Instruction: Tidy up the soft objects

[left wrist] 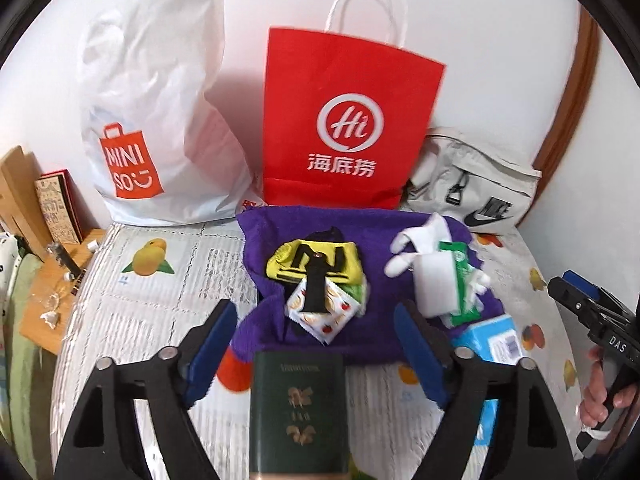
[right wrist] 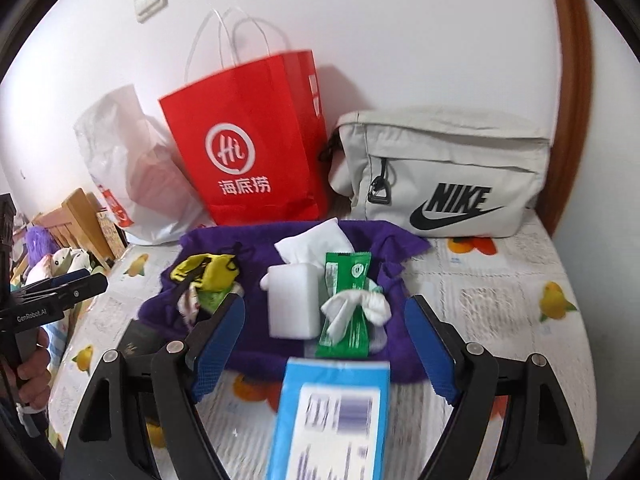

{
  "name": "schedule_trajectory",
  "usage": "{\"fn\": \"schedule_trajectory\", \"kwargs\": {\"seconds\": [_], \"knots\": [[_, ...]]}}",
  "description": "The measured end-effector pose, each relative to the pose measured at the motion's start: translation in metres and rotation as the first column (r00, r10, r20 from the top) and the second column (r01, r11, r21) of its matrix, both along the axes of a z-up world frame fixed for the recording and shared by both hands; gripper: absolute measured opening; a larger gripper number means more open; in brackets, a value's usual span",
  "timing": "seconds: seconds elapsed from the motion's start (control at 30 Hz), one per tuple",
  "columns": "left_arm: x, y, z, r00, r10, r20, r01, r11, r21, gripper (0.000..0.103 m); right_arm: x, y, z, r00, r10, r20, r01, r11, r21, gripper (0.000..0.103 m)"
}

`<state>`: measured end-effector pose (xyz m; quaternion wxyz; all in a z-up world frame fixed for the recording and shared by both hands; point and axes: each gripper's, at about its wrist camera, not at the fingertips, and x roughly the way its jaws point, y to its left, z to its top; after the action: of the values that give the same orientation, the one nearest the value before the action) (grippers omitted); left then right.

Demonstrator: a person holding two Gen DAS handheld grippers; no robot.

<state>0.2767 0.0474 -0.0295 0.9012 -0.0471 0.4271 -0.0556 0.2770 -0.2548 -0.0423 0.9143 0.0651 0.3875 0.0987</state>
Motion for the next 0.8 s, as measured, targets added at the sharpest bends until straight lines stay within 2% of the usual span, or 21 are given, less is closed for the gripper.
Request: {"fn": "schedule_trajectory", "kwargs": {"seconds": [0.27, 0.3, 0.37, 0.47, 0.67, 0.8], "knots": [[-0.069, -0.019, 0.036, 0.997, -0.029, 0.066, 0.028, 0.999, 0.017, 0.095, -0.076, 0.006, 0.033, 0.999, -0.037, 0.02, 0.037, 0.999, -0.003, 0.083], [-0.078, -0.021, 0.04, 0.997, -0.028, 0.075, 0.026, 0.999, 0.022, 0.096, -0.088, 0.006, 0.038, 0.998, -0.044, 0.037, 0.044, 0.999, -0.003, 0.085], [-0.097, -0.024, 0.044, 0.996, -0.028, 0.087, 0.025, 0.999, 0.031, 0.097, -0.108, 0.007, 0.045, 0.997, -0.05, 0.061, 0.05, 0.999, -0.007, 0.097], [-0.122, -0.027, 0.049, 0.995, -0.026, 0.095, 0.024, 1.0, 0.018, 0.1, -0.137, 0.012, 0.053, 0.993, -0.067, 0.096, 0.07, 0.997, -0.032, 0.101], [-0.172, -0.035, 0.052, 0.994, -0.02, 0.111, 0.014, 0.999, 0.053, 0.102, -0.181, 0.018, 0.056, 0.991, -0.104, 0.089, 0.111, 0.99, -0.083, 0.103], [-0.199, -0.036, 0.056, 0.992, -0.014, 0.125, 0.008, 0.999, 0.045, 0.102, -0.203, 0.023, 0.058, 0.99, -0.106, 0.095, 0.117, 0.985, -0.123, 0.103]]}}
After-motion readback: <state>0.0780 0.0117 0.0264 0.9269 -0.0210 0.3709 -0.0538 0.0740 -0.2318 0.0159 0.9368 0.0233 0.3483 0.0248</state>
